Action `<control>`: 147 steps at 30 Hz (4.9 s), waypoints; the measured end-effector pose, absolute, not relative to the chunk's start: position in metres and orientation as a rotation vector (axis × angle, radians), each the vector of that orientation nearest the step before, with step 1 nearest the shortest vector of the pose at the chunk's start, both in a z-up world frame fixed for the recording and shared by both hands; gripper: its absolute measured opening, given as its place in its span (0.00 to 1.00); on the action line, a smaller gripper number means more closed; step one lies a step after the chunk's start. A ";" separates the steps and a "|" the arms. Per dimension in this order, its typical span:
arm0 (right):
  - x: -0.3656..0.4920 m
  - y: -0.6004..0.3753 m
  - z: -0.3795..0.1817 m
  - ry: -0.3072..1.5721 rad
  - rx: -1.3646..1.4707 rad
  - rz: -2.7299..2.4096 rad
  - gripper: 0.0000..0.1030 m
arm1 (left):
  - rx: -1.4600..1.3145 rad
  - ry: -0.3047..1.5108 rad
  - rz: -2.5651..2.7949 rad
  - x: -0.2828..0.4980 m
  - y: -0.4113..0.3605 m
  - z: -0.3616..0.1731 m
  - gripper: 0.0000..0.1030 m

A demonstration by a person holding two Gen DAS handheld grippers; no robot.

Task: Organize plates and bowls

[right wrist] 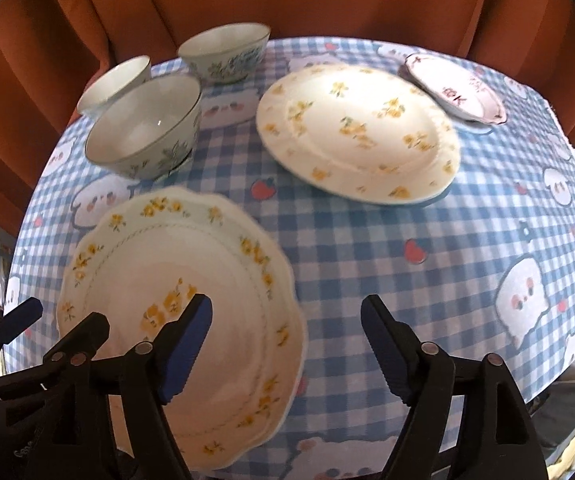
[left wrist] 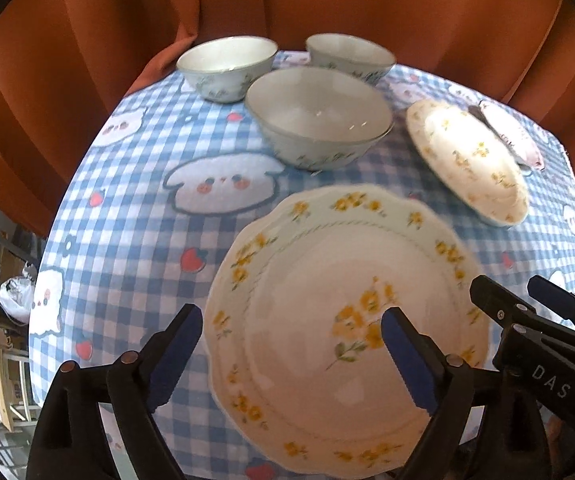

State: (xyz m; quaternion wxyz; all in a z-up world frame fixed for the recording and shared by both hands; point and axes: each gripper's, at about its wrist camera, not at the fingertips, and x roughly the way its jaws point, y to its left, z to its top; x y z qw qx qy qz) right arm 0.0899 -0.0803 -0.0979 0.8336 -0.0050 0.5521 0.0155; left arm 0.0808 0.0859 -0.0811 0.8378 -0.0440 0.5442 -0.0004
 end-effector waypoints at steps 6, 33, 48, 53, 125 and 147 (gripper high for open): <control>0.101 -0.107 -0.085 1.125 -0.042 0.030 0.79 | -0.077 1.101 -0.001 0.094 0.058 -0.072 0.92; 0.210 -0.212 -0.082 1.098 -0.087 0.116 0.79 | -0.118 1.085 0.070 0.201 -0.039 -0.078 0.89; 0.277 -0.237 -0.124 1.115 -0.067 0.112 0.68 | -0.112 1.122 0.086 0.251 -0.071 -0.132 0.81; 0.286 -0.230 -0.140 1.147 -0.081 0.118 0.63 | -0.119 1.146 0.091 0.262 -0.071 -0.144 0.75; 0.211 -0.307 -0.116 1.218 -0.032 0.115 0.59 | -0.074 1.204 0.063 0.188 -0.163 -0.115 0.75; 0.180 -0.268 -0.061 1.168 -0.035 0.136 0.59 | -0.091 1.162 0.067 0.152 -0.122 -0.072 0.75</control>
